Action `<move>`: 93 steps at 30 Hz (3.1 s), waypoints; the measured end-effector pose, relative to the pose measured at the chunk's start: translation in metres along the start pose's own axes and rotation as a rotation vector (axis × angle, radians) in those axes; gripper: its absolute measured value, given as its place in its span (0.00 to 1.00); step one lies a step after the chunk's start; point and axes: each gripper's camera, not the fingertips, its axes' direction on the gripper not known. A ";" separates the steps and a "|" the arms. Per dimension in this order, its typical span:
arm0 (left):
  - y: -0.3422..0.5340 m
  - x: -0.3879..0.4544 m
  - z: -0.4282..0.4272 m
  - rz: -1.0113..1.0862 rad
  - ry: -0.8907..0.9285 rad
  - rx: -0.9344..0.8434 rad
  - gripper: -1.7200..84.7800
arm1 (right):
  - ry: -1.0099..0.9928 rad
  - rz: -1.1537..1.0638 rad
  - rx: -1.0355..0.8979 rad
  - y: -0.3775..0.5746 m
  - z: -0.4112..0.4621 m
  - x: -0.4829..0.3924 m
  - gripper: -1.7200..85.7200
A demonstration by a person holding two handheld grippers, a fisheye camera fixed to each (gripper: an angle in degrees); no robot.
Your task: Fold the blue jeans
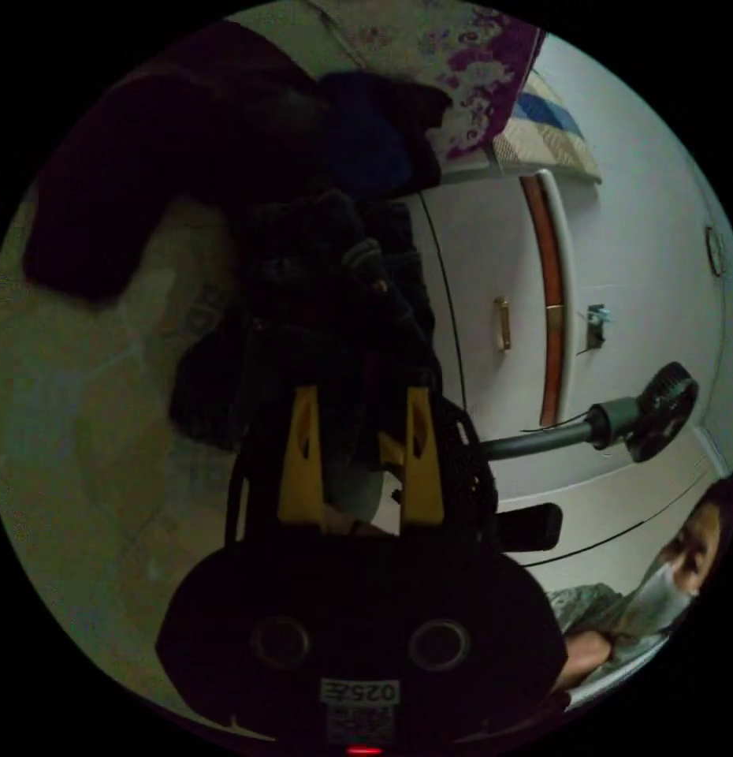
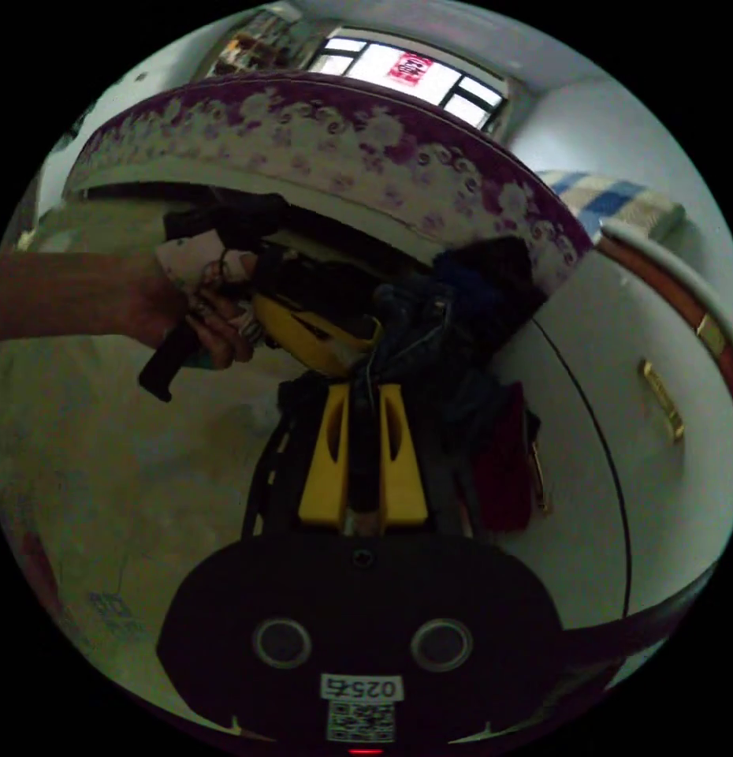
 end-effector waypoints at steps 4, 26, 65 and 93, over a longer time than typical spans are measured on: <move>0.078 -0.024 -0.042 -0.014 0.077 0.128 0.25 | 0.052 -0.051 0.023 -0.009 -0.018 -0.002 0.09; 0.402 0.032 -0.220 -0.338 0.073 0.138 0.03 | -0.383 0.189 0.066 0.035 -0.101 0.091 0.09; 1.331 0.370 -0.854 -0.514 -0.199 1.249 0.04 | -1.300 1.209 -0.516 0.005 0.101 0.139 0.18; 1.263 0.587 -1.028 -0.600 -0.351 1.278 0.08 | -0.404 0.515 -0.492 -0.086 0.026 0.303 0.06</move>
